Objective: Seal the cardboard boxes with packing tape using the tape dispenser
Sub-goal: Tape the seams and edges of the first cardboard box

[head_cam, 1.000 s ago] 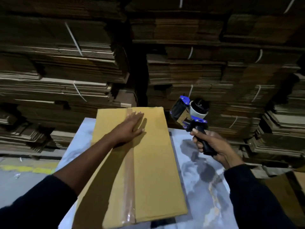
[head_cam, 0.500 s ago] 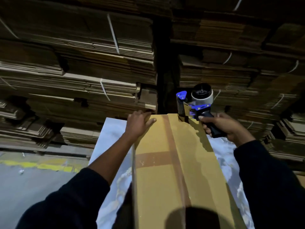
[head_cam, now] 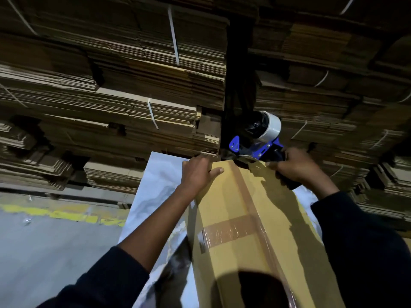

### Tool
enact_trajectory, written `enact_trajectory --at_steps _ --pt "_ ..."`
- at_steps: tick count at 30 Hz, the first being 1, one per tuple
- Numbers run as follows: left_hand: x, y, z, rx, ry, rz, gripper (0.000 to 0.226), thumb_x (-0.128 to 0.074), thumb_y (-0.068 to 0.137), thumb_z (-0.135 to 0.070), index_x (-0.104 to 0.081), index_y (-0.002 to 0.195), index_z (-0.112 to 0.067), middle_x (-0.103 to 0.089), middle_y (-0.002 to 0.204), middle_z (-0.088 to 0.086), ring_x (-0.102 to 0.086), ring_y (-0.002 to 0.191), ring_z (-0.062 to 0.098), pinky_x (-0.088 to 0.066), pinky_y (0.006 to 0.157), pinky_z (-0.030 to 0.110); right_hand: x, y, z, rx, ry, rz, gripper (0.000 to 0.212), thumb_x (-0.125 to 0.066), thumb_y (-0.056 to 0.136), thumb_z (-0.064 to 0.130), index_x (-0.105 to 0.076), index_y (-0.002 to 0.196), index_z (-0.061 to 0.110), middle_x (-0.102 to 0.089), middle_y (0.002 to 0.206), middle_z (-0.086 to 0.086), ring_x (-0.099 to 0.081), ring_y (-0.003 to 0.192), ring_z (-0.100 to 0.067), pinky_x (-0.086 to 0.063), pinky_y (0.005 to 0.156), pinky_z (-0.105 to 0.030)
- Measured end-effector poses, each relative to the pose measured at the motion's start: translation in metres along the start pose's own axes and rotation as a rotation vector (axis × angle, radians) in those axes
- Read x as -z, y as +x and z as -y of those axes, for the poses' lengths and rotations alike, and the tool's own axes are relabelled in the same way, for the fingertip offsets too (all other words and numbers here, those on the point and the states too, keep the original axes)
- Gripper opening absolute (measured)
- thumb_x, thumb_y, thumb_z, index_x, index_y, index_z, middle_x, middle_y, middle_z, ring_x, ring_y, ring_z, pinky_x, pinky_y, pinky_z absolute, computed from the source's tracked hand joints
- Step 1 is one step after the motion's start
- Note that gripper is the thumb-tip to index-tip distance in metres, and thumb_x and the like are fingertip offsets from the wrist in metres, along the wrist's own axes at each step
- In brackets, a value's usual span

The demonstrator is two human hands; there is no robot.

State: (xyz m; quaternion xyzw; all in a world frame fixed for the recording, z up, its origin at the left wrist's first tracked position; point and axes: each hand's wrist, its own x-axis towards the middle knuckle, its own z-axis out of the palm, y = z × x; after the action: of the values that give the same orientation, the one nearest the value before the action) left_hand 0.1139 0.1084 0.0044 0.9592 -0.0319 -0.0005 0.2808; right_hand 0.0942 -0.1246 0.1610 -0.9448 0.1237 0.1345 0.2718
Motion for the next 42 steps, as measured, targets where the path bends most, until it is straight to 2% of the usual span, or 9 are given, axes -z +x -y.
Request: enact_trajectory --at_steps 6,11,17,21,25,28,32,38,42 --pt "0.017 0.022 0.006 0.005 -0.231 0.159 0.09 -0.086 0.074 -0.061 -0.054 0.146 -0.02 -0.065 0.137 0.008 -0.061 0.125 0.028 -0.054 0.096 0.043 -0.008 -0.001 0.011 0.002 -0.108 -0.078 0.011 -0.068 0.095 0.018 -0.064 0.091 0.008 -0.072 0.07 -0.015 -0.067 0.047 -0.026 -0.052 0.041 -0.031" --pt "0.019 0.037 0.005 -0.069 -0.328 0.27 0.116 -0.091 0.072 -0.051 -0.024 0.164 -0.025 -0.028 0.169 0.004 -0.033 0.152 0.027 -0.04 0.118 0.048 0.005 0.002 0.027 0.017 -0.096 -0.128 0.01 -0.07 0.092 0.015 -0.066 0.093 0.007 -0.072 0.073 -0.017 -0.067 0.047 -0.027 -0.049 0.041 -0.029" --pt "0.023 0.06 0.001 -0.19 -0.385 0.513 0.107 -0.094 0.071 -0.044 -0.037 0.159 -0.026 -0.045 0.16 -0.004 -0.044 0.145 0.017 -0.039 0.115 0.034 0.005 -0.007 0.031 0.018 -0.095 -0.111 0.008 -0.069 0.093 0.015 -0.064 0.092 0.008 -0.071 0.07 -0.015 -0.067 0.049 -0.028 -0.051 0.043 -0.031" --pt "0.02 0.061 0.001 -0.233 -0.4 0.564 0.083 -0.091 0.077 -0.041 -0.053 0.147 -0.019 -0.057 0.148 -0.005 -0.052 0.135 0.01 -0.043 0.11 0.029 0.002 -0.01 0.025 0.002 -0.111 -0.109 0.006 -0.069 0.092 0.014 -0.065 0.093 0.009 -0.071 0.07 -0.014 -0.067 0.048 -0.026 -0.051 0.044 -0.031" --pt "0.017 0.063 0.003 -0.242 -0.369 0.583 0.067 -0.09 0.076 -0.048 -0.064 0.134 -0.027 -0.064 0.139 -0.011 -0.058 0.128 0.007 -0.048 0.109 0.033 0.002 -0.014 0.018 -0.006 -0.134 -0.113 0.007 -0.07 0.092 0.015 -0.065 0.095 0.011 -0.073 0.073 -0.014 -0.07 0.049 -0.026 -0.053 0.042 -0.032" --pt "0.016 0.063 0.003 -0.236 -0.312 0.62 0.074 -0.087 0.073 -0.059 -0.062 0.138 -0.031 -0.063 0.141 -0.012 -0.058 0.128 0.009 -0.049 0.105 0.033 0.003 -0.02 0.014 0.01 -0.144 -0.124 0.008 -0.071 0.091 0.018 -0.065 0.096 0.017 -0.073 0.074 -0.012 -0.072 0.051 -0.027 -0.053 0.042 -0.031" --pt "0.018 0.061 0.002 -0.264 -0.273 0.619 0.095 -0.083 0.079 -0.058 -0.043 0.157 -0.019 -0.045 0.161 -0.003 -0.044 0.146 0.017 -0.037 0.112 0.027 -0.003 -0.026 0.008 0.025 -0.188 -0.146 0.014 -0.071 0.091 0.02 -0.063 0.102 0.021 -0.071 0.079 -0.01 -0.071 0.051 -0.026 -0.055 0.039 -0.034" --pt "0.017 0.059 0.003 -0.263 -0.251 0.613 0.085 -0.08 0.08 -0.062 -0.051 0.152 -0.027 -0.051 0.156 -0.006 -0.049 0.142 0.014 -0.04 0.119 0.04 -0.026 -0.035 -0.006 0.027 -0.218 -0.172 0.021 -0.069 0.091 0.022 -0.059 0.109 0.022 -0.067 0.087 -0.008 -0.071 0.054 -0.026 -0.055 0.038 -0.035" --pt "0.021 0.055 0.001 -0.305 -0.295 0.608 0.069 -0.079 0.089 -0.045 -0.054 0.15 -0.025 -0.053 0.153 -0.009 -0.049 0.139 0.009 -0.039 0.112 0.029 -0.041 -0.039 -0.013 0.013 -0.192 -0.177 0.026 -0.066 0.091 0.023 -0.058 0.115 0.019 -0.068 0.095 -0.011 -0.071 0.066 -0.032 -0.059 0.045 -0.042"
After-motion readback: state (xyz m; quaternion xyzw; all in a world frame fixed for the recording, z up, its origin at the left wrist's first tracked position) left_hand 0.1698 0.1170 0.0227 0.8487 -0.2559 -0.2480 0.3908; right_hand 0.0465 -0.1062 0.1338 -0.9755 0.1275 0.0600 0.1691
